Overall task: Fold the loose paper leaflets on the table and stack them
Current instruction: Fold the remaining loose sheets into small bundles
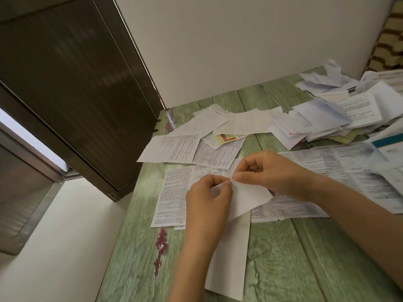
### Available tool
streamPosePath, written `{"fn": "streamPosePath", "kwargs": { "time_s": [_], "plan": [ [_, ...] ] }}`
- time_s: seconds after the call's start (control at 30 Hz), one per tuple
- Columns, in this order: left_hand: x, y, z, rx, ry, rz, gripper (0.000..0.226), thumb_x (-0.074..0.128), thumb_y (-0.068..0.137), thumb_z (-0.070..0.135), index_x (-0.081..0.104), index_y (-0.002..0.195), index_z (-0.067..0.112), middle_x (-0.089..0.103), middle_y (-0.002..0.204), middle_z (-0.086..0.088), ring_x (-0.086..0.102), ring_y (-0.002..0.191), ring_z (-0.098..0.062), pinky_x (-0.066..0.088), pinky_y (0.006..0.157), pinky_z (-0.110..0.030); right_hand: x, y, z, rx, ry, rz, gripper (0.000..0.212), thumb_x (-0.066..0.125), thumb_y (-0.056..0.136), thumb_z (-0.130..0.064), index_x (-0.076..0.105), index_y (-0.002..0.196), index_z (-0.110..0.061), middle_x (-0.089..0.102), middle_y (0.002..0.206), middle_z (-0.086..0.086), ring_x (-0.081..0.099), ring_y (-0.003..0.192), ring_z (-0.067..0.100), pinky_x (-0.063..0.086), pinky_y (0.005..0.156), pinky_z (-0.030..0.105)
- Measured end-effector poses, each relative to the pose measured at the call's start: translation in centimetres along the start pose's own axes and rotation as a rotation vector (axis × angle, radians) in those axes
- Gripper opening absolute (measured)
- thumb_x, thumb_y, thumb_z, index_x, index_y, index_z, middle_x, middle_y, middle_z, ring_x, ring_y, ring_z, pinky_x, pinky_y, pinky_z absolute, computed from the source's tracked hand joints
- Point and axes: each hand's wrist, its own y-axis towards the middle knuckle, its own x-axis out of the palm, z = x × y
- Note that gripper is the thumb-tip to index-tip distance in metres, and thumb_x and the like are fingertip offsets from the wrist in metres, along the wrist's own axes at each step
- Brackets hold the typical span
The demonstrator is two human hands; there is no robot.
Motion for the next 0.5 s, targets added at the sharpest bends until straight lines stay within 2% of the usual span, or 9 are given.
{"fn": "streamPosePath", "kwargs": {
  "time_s": [0.07,0.13,0.2,0.27,0.37,0.5],
  "plan": [
    [-0.1,0.2,0.0,0.011,0.015,0.015,0.017,0.058,0.088,0.014,0.065,0.073,0.019,0.062,0.067,0.008,0.054,0.060,0.000,0.047,0.056,-0.017,-0.5,0.1,-0.1,-0.037,-0.042,0.064,0.010,0.068,0.085,-0.017,0.069,0.075,-0.019,0.064,0.070,-0.006,0.052,0.058,-0.006,0.040,0.054,0.009],
    [-0.2,0.3,0.1,0.001,-0.006,0.037,0.020,0.057,0.088,0.013,0.064,0.071,0.018,0.063,0.063,0.002,0.059,0.060,-0.013,0.054,0.060,-0.035,-1.0,0.2,-0.1,-0.067,-0.028,0.125,0.011,0.069,0.084,-0.016,0.069,0.074,-0.019,0.064,0.069,-0.007,0.053,0.058,-0.007,0.039,0.054,0.007],
    [-0.3,0.2,0.1,0.000,-0.024,0.058,0.021,0.054,0.089,0.011,0.064,0.072,0.015,0.065,0.063,-0.002,0.064,0.059,-0.020,0.054,0.061,-0.039,-1.2,0.3,0.0,-0.102,0.000,0.191,0.009,0.069,0.084,-0.015,0.069,0.075,-0.019,0.063,0.068,-0.009,0.052,0.057,-0.008,0.039,0.055,0.006],
    [-0.4,0.1,0.2,0.000,-0.049,0.072,0.022,0.051,0.090,0.007,0.064,0.073,0.013,0.066,0.064,-0.005,0.065,0.055,-0.016,0.053,0.060,-0.038,-1.2,0.4,0.1,-0.143,0.054,0.286,0.007,0.068,0.084,-0.014,0.068,0.078,-0.018,0.065,0.072,-0.006,0.055,0.060,-0.006,0.042,0.059,0.005],
    [-0.3,0.0,0.3,-0.016,-0.095,0.094,0.023,0.047,0.091,0.005,0.062,0.076,0.015,0.068,0.065,-0.001,0.063,0.052,-0.009,0.050,0.052,-0.022,-1.7,0.6,0.1,-0.200,0.139,0.467,0.010,0.066,0.086,-0.012,0.065,0.079,-0.020,0.064,0.077,-0.005,0.056,0.066,-0.003,0.045,0.061,0.006],
    [-0.3,-0.1,0.2,-0.015,-0.117,0.109,0.024,0.044,0.095,0.008,0.062,0.084,0.018,0.069,0.069,0.001,0.063,0.053,-0.009,0.050,0.055,-0.021,-1.9,0.7,0.2,-0.263,0.169,0.609,0.018,0.056,0.091,-0.001,0.060,0.083,-0.016,0.059,0.083,-0.003,0.052,0.047,-0.002,0.040,0.044,0.011]
  ]
}}
